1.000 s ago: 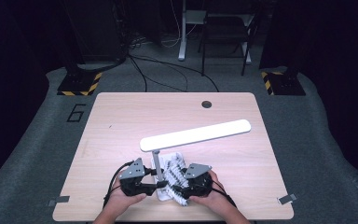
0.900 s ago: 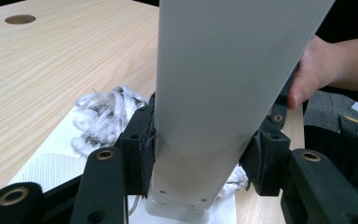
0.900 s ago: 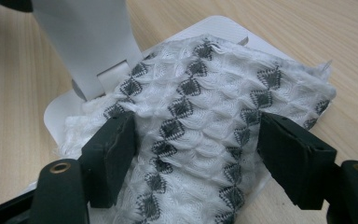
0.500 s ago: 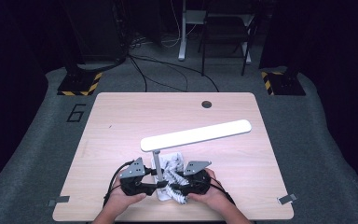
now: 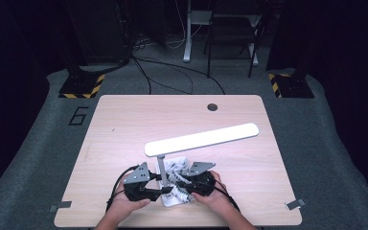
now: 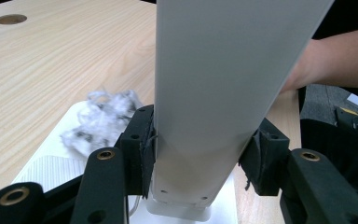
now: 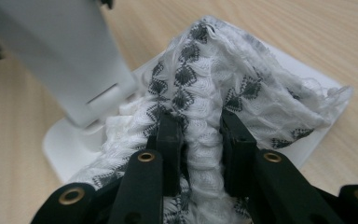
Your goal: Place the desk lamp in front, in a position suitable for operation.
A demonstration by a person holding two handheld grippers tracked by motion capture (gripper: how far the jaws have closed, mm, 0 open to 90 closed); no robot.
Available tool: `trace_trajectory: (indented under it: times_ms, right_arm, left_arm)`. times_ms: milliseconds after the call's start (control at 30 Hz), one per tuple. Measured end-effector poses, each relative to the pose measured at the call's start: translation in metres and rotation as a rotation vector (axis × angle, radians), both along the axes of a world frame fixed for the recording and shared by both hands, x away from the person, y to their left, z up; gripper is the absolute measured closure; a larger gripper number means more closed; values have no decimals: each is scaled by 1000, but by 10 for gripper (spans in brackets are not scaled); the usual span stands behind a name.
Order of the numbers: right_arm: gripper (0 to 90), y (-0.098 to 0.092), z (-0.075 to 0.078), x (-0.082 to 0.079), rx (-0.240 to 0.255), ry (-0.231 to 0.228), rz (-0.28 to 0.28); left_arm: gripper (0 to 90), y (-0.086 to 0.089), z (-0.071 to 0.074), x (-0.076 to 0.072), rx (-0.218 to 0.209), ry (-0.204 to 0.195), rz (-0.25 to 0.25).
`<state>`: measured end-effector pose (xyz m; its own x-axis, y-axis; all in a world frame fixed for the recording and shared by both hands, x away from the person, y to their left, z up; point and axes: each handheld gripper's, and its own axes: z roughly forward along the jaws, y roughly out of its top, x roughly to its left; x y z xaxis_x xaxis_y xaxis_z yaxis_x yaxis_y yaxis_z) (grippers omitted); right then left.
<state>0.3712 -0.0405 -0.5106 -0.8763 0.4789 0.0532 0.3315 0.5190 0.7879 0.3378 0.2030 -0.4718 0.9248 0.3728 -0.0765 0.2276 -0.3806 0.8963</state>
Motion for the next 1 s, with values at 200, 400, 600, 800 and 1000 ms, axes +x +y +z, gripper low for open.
trace_trajectory:
  times_ms: [200, 400, 600, 800, 1000]
  right_arm:
    - [727, -3, -1, 16, 1, -16, -118]
    - [729, -2, 10, 21, 60, -17, -109]
    - [727, 12, 12, 20, 103, 29, -22]
    - [719, 24, 8, 15, 62, 6, -7]
    - [718, 23, 5, 17, 44, 0, -6]
  left_arm:
    - [511, 0, 0, 0, -3, -3, -3]
    - [511, -2, -1, -1, -5, -6, -31]
    - [511, -2, 0, -1, -2, -3, -47]
    - [501, -3, 1, -1, 0, 2, -33]
    - [439, 0, 9, 0, -4, 26, -24]
